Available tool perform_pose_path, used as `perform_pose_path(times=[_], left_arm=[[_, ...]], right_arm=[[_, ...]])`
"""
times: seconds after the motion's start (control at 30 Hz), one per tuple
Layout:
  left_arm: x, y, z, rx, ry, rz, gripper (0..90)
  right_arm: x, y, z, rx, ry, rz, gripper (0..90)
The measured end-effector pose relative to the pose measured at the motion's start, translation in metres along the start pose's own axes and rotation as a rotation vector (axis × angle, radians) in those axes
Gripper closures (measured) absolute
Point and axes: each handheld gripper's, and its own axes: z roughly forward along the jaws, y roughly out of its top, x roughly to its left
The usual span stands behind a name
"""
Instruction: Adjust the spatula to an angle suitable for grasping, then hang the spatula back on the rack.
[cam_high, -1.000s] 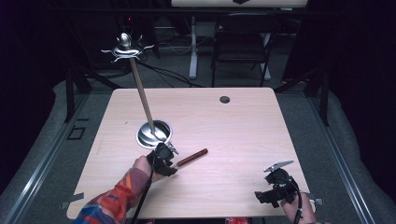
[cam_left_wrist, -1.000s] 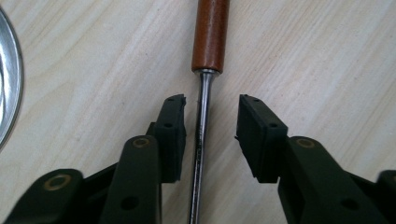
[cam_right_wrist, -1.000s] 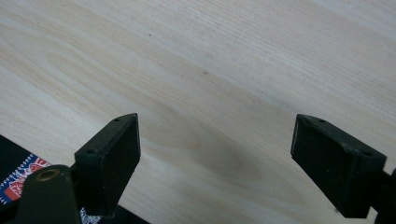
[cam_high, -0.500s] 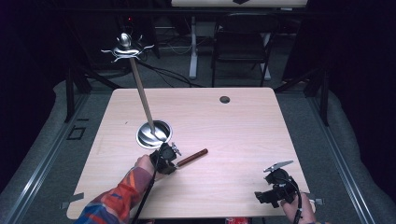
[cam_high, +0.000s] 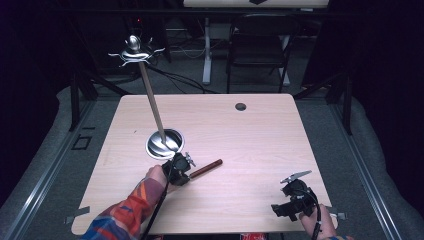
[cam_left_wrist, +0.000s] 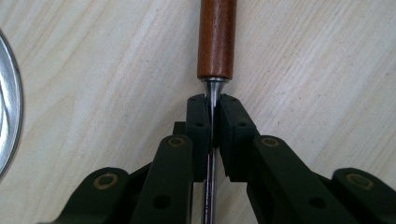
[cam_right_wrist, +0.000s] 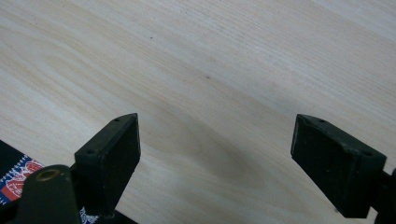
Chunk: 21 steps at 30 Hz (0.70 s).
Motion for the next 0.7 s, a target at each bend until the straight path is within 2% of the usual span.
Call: perform_pose_path(times=[0.2, 0.47, 0.7], left_arm=[[-0.0030, 0.0013, 0.0002, 0.005, 0.020, 0.028, 83.7], [-0.0005, -0.0006, 0.0001, -0.008, 0.008, 0.026, 83.8], [-0.0002, -0.0023, -0.0055, -0.025, 0.015, 0.041, 83.8]], right_arm=[[-0.0010, -0.0043, -0.0029, -0.007, -0.007, 0.001, 15.4], [0.0004, -0.0043, -0.0025, -0.023, 0.001, 0.012, 15.4], [0.0014, -0.0027, -0.0026, -0.006, 0.005, -0.015, 15.4]])
